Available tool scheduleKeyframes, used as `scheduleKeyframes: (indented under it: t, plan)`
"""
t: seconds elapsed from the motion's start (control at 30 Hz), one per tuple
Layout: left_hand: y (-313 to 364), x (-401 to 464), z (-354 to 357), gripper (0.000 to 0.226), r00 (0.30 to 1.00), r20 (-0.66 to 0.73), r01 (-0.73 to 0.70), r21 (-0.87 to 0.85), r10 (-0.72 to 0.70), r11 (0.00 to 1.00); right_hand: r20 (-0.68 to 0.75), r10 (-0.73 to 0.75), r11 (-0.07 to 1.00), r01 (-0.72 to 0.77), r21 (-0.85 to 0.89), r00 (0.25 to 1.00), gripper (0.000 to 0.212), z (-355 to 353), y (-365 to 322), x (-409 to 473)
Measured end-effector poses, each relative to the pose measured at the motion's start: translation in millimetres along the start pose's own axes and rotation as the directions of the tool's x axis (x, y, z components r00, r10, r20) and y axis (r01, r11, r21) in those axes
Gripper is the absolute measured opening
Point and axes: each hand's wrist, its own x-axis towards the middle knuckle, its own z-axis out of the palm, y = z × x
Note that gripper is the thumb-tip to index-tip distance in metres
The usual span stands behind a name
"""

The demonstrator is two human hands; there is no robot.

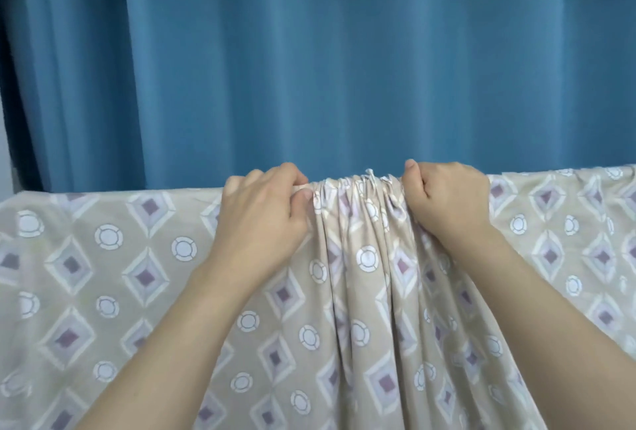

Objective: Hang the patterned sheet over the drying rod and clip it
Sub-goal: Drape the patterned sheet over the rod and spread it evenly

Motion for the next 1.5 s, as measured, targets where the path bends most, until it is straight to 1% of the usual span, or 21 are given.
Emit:
scheduleKeyframes:
  t: [0.1,0.17,0.23,0.3,0.37,0.43,0.5,0.53,0.6,0.73,0.87,0.93,0.97,1.03,1.1,1.13,1.2,1.33,1.4,1.43,1.5]
  plan:
    - [-1.8,5.2,-8.6,0.012,1.000,-0.001,-0.010,-0.095,0.010,0.995,0.007,-0.005,1.000,0.005,-0.020,1.000,0.051,2.2,0.1,0.3]
    - [-7.2,11.7,-17.5,0.013,0.998,-0.012,0.056,-0.105,-0.057,0.993,0.004,0.001,1.000,-0.001,-0.010,1.000,0.051,0.6,-0.7,0.7]
    - [-23.6,17.1,-30.4,0.015,0.980,-0.104,0.161,-0.096,-0.171,0.982,-0.011,0.012,1.000,-0.012,-0.019,1.000,0.050,0.3,-3.9,-1.0]
    - [-38.0,17.3,-41.5,0.013,0.930,-0.246,0.257,-0.096,-0.273,0.962,-0.020,0.020,1.000,-0.020,-0.012,1.000,0.048,1.6,-7.1,-2.8]
    - [-38.4,12.9,-44.5,0.013,0.918,-0.316,0.211,-0.121,-0.239,0.970,-0.027,0.020,1.000,-0.020,-0.005,0.999,0.047,3.3,-10.1,-3.3]
    - [-25.8,8.8,-38.6,0.024,0.972,-0.220,0.051,-0.121,-0.077,0.991,-0.043,0.025,1.000,-0.025,-0.016,0.999,0.046,4.3,-10.6,-2.2]
    - [-14.1,5.7,-26.2,0.032,0.997,-0.008,-0.077,-0.055,0.077,0.996,-0.043,0.037,0.999,-0.037,-0.019,0.998,0.046,2.4,-10.0,-2.1]
    - [-11.3,4.9,-19.3,0.029,0.990,0.070,-0.119,-0.014,0.120,0.993,-0.039,0.041,0.999,-0.042,-0.022,0.998,0.045,0.8,-9.9,-2.5]
    - [-12.6,5.2,-14.4,0.020,0.986,0.091,-0.140,0.021,0.137,0.990,-0.029,0.042,0.999,-0.043,-0.024,0.999,0.045,-1.6,-9.3,-2.8]
    - [-32.4,5.1,-28.5,0.015,0.994,-0.104,0.011,-0.088,-0.020,0.996,-0.034,0.034,0.999,-0.035,-0.040,0.999,0.045,-0.8,-12.8,-2.2]
    - [-48.8,0.2,-33.3,0.014,0.916,-0.351,0.201,-0.017,-0.194,0.979,0.003,0.043,0.997,-0.043,-0.059,0.999,0.046,0.6,-16.0,-0.9]
    - [-34.3,-5.1,-29.1,0.013,0.897,-0.425,0.115,-0.035,-0.119,0.993,0.011,0.040,0.997,-0.039,-0.070,0.999,0.046,-0.2,-15.4,-1.1]
    - [-22.7,-6.2,-23.8,0.017,0.904,-0.425,0.021,-0.034,-0.033,0.999,0.011,0.039,0.997,-0.038,-0.070,0.999,0.046,-0.9,-14.5,-1.7]
    - [-0.5,-6.5,-10.6,0.026,0.942,-0.316,-0.115,0.007,0.111,0.993,0.014,0.040,0.997,-0.039,-0.061,0.999,0.046,-2.7,-12.6,-2.5]
    - [7.8,-5.9,2.2,0.031,0.972,-0.182,-0.140,0.056,0.148,0.989,0.027,0.039,0.998,-0.037,-0.054,0.999,0.046,-3.6,-11.9,-2.7]
    - [4.6,-4.4,5.9,0.031,0.976,-0.167,-0.134,0.055,0.141,0.989,0.031,0.038,0.998,-0.036,-0.059,0.999,0.046,-4.1,-11.9,-2.5]
    - [-9.8,-2.8,5.4,0.025,0.970,-0.231,-0.079,0.018,0.081,0.997,0.031,0.027,0.998,-0.025,-0.063,0.999,0.046,-4.7,-12.6,-2.3]
    - [-38.7,2.2,-17.9,0.017,0.909,-0.376,0.179,-0.032,-0.178,0.983,0.052,0.043,0.997,-0.039,-0.070,0.998,0.046,-6.9,-16.2,-1.1]
    - [-38.7,2.5,-26.3,0.015,0.861,-0.426,0.258,-0.101,-0.277,0.961,0.050,0.039,0.998,-0.036,-0.050,0.998,0.045,-7.0,-19.1,-1.7]
    - [-32.5,2.1,-28.4,0.015,0.850,-0.446,0.244,-0.139,-0.280,0.960,0.047,0.033,0.999,-0.031,-0.040,0.998,0.045,-6.9,-20.3,-2.0]
    - [-10.3,2.9,-25.8,0.023,0.873,-0.456,0.116,-0.153,-0.174,0.981,0.043,0.027,0.999,-0.025,-0.039,0.999,0.045,-7.1,-21.5,-2.1]
